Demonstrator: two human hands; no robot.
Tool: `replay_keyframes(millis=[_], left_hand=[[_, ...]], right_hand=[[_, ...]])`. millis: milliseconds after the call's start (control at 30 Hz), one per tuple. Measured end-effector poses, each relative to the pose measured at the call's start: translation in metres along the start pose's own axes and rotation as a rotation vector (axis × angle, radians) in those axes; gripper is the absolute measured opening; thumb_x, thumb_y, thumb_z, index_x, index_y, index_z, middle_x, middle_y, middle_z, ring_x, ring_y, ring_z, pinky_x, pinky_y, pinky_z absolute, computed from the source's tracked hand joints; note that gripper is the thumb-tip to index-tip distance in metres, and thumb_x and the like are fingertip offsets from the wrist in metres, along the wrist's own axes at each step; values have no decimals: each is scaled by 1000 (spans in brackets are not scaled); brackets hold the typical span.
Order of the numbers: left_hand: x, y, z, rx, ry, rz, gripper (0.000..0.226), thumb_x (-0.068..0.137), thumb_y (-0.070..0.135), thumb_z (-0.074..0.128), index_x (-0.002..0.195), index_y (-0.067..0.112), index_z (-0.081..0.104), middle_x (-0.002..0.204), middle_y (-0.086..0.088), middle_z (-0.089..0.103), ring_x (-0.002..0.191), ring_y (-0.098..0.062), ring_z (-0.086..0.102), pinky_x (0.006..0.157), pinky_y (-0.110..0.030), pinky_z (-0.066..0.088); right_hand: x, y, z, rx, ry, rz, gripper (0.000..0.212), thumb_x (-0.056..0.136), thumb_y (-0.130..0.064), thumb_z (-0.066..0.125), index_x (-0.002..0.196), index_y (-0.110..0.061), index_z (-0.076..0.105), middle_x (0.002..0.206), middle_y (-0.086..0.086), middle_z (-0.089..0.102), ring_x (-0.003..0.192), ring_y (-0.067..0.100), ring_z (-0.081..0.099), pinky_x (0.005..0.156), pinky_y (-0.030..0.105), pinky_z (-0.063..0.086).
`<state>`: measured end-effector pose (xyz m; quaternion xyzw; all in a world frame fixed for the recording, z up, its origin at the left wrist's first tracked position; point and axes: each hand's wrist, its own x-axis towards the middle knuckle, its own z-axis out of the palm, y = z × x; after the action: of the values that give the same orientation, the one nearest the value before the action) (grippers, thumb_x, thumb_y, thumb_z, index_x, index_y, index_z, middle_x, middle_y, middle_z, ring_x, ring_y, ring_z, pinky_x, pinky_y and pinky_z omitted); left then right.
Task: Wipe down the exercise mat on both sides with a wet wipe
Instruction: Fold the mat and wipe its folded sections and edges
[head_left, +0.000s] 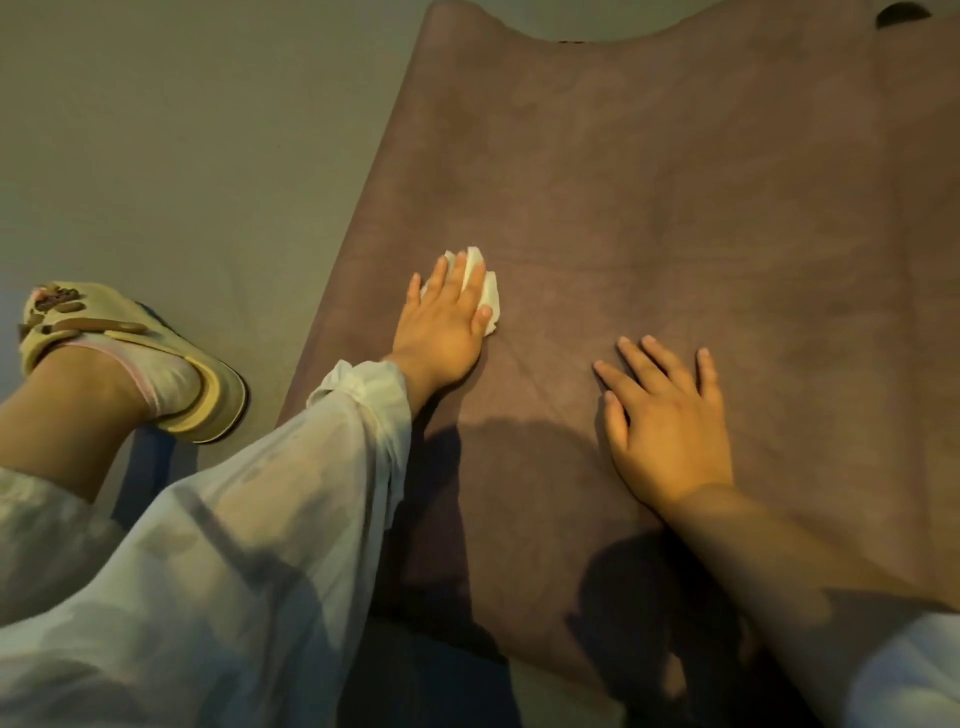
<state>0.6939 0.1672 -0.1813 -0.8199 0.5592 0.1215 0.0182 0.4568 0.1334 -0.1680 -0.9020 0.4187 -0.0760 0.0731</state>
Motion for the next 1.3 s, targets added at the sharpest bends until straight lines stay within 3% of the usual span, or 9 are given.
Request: replay_keyframes(millis=[200,300,467,667,800,933,1067,1200,1300], left_hand=[[-116,-6,16,69,-148,344,59,99,35,30,150,18,8,158,-5,3,145,-24,-3,115,-40,2],[-180,-24,19,195,-160,440,60,92,38,33,146,13,28,151,-11,29,138,-29,21,110,-45,25],[-208,-58,10,270,-157,281,60,98,44,16,140,9,41,143,-13,43,130,-33,41,109,-39,13],[-202,-27,36,-13,-66,-339,59,97,40,10,146,20,-17,155,0,-20,141,-16,-21,111,-36,-17],[-211,36,45,-94,-96,-166,61,98,34,19,144,23,-20,143,4,-36,144,-23,-15,112,-37,-13],[-246,110,48,-83,-213,154,60,86,38,30,140,15,40,147,-5,38,132,-24,42,103,-44,37],[-252,116,49,-108,-223,193,58,85,42,33,137,19,47,142,1,47,128,-14,47,105,-34,35],[-224,57,45,-23,-158,-11,61,95,37,15,143,25,-21,154,6,-22,145,-13,-10,113,-34,-13],[-198,16,36,8,-110,-346,61,98,32,16,147,18,-20,156,1,-19,143,-16,-16,113,-40,-12]], right_hand=[[-3,-1,-1,9,-3,-5,44,88,-30,39,121,-18,64,137,7,53,133,25,41,112,50,12],[-3,-1,-2,2,-22,-7,46,88,-31,36,124,-19,62,139,6,51,134,24,38,112,50,10],[-2,0,-2,-14,-44,-14,49,90,-33,30,128,-20,58,143,5,47,137,23,33,113,48,5],[-3,1,-3,6,-42,-14,41,95,-29,37,128,-19,58,143,6,46,138,24,31,114,49,4],[-3,1,-3,11,-51,-14,38,96,-28,41,130,-20,57,145,5,44,139,22,28,114,48,2],[-3,1,-5,6,-71,-13,40,97,-30,37,132,-22,54,147,3,41,141,20,25,114,47,1],[-3,1,-6,12,-82,-11,41,97,-30,35,134,-22,52,149,1,39,141,19,22,115,47,1],[-3,1,-6,27,-67,-16,41,97,-30,36,133,-22,53,148,2,39,141,19,23,115,47,1],[-4,1,-6,44,-51,-18,40,97,-29,38,132,-21,54,147,3,41,141,20,25,115,47,1]])
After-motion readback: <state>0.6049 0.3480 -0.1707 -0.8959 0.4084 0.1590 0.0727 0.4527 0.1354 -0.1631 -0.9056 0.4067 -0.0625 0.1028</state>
